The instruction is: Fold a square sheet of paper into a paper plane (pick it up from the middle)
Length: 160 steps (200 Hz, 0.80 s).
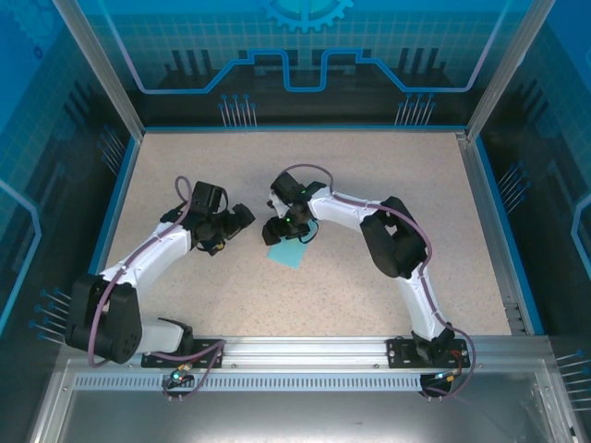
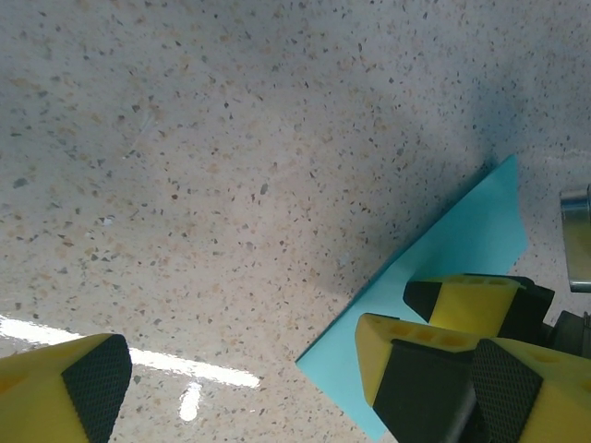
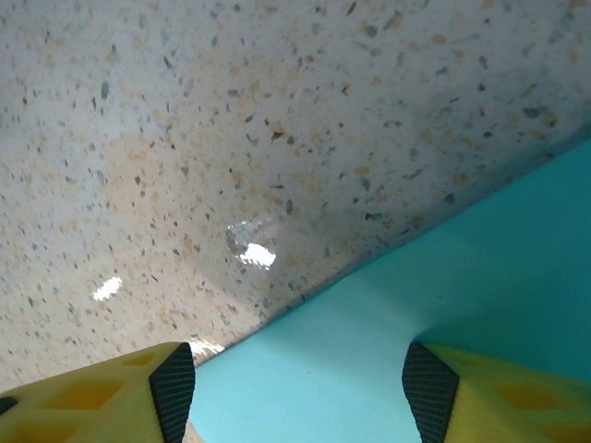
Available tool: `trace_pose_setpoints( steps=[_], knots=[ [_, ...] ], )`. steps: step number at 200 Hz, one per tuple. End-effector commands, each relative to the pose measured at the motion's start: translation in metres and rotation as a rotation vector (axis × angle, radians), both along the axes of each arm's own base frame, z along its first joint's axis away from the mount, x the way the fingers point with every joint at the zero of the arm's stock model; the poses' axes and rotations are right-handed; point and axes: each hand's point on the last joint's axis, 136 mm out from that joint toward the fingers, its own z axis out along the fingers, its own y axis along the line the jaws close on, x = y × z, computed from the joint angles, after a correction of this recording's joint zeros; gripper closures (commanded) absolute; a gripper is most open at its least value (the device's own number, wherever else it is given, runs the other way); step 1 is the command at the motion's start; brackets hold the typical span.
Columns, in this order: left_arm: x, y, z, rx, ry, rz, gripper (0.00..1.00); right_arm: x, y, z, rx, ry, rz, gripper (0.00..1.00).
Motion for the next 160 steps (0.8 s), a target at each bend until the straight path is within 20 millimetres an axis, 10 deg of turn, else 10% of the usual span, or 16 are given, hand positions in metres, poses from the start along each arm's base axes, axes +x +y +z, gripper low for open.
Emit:
trace_pose_setpoints(
  steps=[1,45,82,120,160],
  knots=[
    [0.002,-0.006,-0.002,-0.042,0.006,-0.021,0.01,-0.041,-0.033,-0.037,-0.126,0.104,0.143,0.33],
    [0.005,-0.022,0.001,-0.075,-0.012,-0.085,0.02,-0.058,-0.075,-0.022,-0.113,0.089,0.244,0.33],
    [0.009,-0.048,0.006,-0.098,-0.036,-0.174,0.03,-0.043,-0.08,0.03,0.05,0.028,0.139,0.32],
    [0.012,-0.1,0.014,-0.162,-0.073,-0.323,0.11,-0.036,-0.095,0.077,0.184,-0.034,-0.125,0.29],
    [0.017,-0.162,0.015,-0.247,-0.085,-0.457,0.35,-0.044,-0.15,0.072,0.165,0.004,-0.42,0.3]
  ],
)
